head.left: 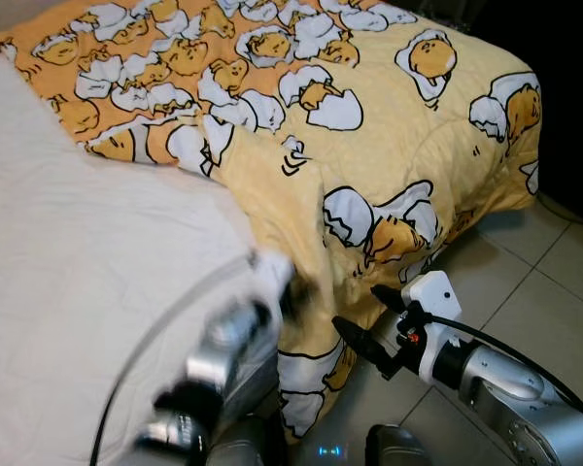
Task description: Clean up the room
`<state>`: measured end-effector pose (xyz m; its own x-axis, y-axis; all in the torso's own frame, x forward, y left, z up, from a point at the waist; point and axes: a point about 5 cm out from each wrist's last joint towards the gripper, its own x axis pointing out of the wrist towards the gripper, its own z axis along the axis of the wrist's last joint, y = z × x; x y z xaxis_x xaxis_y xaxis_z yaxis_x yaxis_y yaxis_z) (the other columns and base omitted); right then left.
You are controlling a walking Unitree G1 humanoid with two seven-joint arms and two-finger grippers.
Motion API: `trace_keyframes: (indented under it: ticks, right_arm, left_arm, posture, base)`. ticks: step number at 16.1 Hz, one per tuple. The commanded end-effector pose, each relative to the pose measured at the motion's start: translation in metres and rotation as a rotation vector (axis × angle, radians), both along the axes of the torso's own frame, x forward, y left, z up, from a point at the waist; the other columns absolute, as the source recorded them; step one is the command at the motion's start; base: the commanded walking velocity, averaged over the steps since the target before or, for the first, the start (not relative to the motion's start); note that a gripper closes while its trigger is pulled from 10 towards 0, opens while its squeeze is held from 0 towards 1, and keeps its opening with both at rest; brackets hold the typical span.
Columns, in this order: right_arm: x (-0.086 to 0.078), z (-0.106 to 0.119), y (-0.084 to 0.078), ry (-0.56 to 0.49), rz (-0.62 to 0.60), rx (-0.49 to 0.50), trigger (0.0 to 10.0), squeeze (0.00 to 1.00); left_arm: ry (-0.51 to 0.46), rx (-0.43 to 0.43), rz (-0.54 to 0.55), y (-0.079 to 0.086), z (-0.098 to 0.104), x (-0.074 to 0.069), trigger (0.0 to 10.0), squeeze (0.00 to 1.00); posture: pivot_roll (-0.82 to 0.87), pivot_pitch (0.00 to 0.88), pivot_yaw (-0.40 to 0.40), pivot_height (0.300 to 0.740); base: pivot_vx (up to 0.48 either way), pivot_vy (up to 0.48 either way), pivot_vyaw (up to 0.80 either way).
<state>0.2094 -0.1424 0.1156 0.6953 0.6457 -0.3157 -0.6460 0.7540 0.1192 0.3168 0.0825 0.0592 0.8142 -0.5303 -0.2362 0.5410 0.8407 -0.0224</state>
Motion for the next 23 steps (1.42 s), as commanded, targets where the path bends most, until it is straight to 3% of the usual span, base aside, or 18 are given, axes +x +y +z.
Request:
trace_keyframes:
  ticks: [1,4,8,9,10,11,15,17,18,20,23]
  right_arm:
    - [-0.002,-0.001,0.0,0.001,-0.005,0.013,10.0,0.0]
    - [-0.002,0.0,0.002,0.0,-0.008,0.015,10.0,0.0]
    - [-0.003,0.003,0.002,-0.007,-0.015,0.017,10.0,0.0]
    - [-0.003,0.003,0.001,-0.006,-0.018,0.015,10.0,0.0]
    - [-0.004,0.002,0.0,-0.004,-0.019,0.014,10.0,0.0]
    - [-0.004,0.003,0.001,-0.002,-0.019,0.015,10.0,0.0]
    - [-0.005,0.005,0.0,-0.003,-0.025,0.015,10.0,0.0]
    - [-0.008,0.005,0.0,-0.001,-0.026,0.013,10.0,0.0]
    - [-0.009,0.005,0.0,0.0,-0.026,0.012,10.0,0.0]
    - [-0.011,0.005,0.0,0.004,-0.028,0.012,10.0,0.0]
    - [-0.012,0.005,0.001,0.007,-0.028,0.013,10.0,0.0]
  left_arm:
    - [0.033,0.025,0.115,0.014,-0.007,0.006,10.0,1.0]
    - [0.069,0.031,0.243,0.026,-0.006,0.02,10.0,1.0]
    - [0.163,0.047,0.428,0.051,-0.015,0.023,10.0,1.0]
    - [0.191,-0.024,0.445,0.052,-0.016,0.023,10.0,1.0]
    - [0.219,-0.104,0.43,0.049,-0.017,0.022,10.0,0.83]
    - [0.244,-0.155,0.394,0.044,-0.018,0.021,10.0,0.0]
    - [0.297,-0.175,0.276,0.026,-0.026,0.013,10.0,0.0]
    - [0.307,-0.122,0.238,0.021,-0.031,0.009,10.0,0.0]
    - [0.31,-0.101,0.232,0.02,-0.033,0.007,9.4,0.0]
    - [0.322,-0.088,0.228,0.02,-0.037,0.005,0.0,0.0]
    - [0.322,-0.091,0.219,0.021,-0.037,0.004,0.0,0.0]
  posture:
    - [-0.17,0.167,0.137,0.74]
    - [-0.18,0.179,0.142,0.74]
    - [-0.19,0.191,0.155,0.74]
    - [-0.19,0.198,0.156,0.74]
    - [-0.2,0.2,0.155,0.74]
    - [-0.2,0.202,0.157,0.74]
    - [-0.22,0.213,0.164,0.74]
    - [-0.23,0.217,0.168,0.74]
    - [-0.23,0.218,0.169,0.74]
    - [-0.24,0.216,0.17,0.74]
    - [-0.23,0.214,0.168,0.74]
  base:
    - [0.0,0.0,0.0]
    - [0.0,0.0,0.0]
    - [0.0,0.0,0.0]
    - [0.0,0.0,0.0]
    - [0.0,0.0,0.0]
    - [0.0,0.0,0.0]
    - [0.0,0.0,0.0]
    - [0.0,0.0,0.0]
    - [0.0,0.0,0.0]
    - [0.0,0.0,0.0]
    - [0.0,0.0,0.0]
